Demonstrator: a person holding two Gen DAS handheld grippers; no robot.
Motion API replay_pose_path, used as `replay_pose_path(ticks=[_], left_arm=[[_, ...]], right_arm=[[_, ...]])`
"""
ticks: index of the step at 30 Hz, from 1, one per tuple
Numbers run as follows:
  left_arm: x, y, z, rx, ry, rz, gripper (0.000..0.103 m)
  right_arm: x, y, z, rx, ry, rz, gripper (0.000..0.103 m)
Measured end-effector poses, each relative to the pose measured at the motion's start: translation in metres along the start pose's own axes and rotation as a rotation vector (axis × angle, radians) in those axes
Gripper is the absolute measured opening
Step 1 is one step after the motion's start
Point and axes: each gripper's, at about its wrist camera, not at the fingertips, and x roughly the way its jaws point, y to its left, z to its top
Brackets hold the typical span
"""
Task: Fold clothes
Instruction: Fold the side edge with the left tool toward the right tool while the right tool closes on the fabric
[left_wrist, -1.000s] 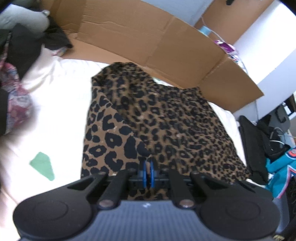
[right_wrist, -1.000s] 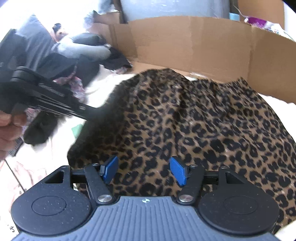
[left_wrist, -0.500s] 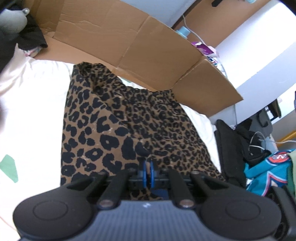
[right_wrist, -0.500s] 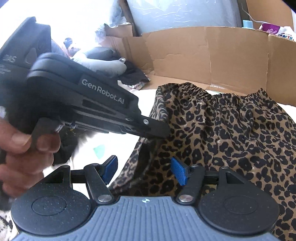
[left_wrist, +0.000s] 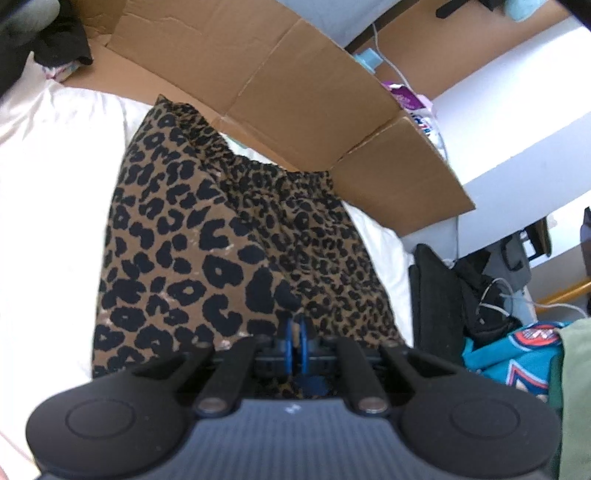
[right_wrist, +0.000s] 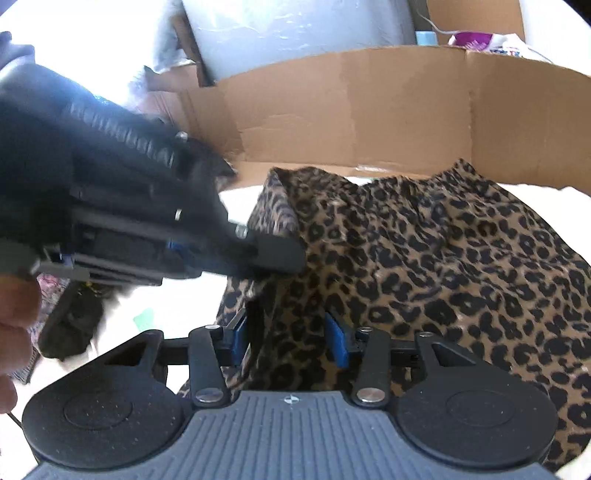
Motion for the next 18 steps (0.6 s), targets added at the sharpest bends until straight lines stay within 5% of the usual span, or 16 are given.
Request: replay_pose_path(ticks=[4, 5, 11, 13, 18], left_arm=[[0.006, -0.008, -0.005, 0.006, 0.022, -0.029, 0.006], [0.006, -0.01, -0.006, 0.013, 0.024, -0.033, 0.006], [-0.013, -0.015, -0.004, 0.015, -0.055, -0.052, 0.016], [-0.019, -0.014, -0.004, 0.039, -0.071, -0.032, 0.032], [-0.028, 0.005, -0.008, 0.071, -0.058, 0.043, 0.037]], right_arm=[[-0.004, -0.005, -0.003, -0.02, -0.014, -0.01, 0.018], [-0.004, -0.007, -0.003, -0.015, -0.017, -0.02, 0.005], [-0.019, -0.019, 0.001, 0.003, -0.043, -0.017, 0.0], [-0.022, -0.024, 0.003, 0.024, -0.049, -0.017, 0.0], [-0.024, -0.044, 0.005, 0.082, -0.045, -0.024, 0.0]])
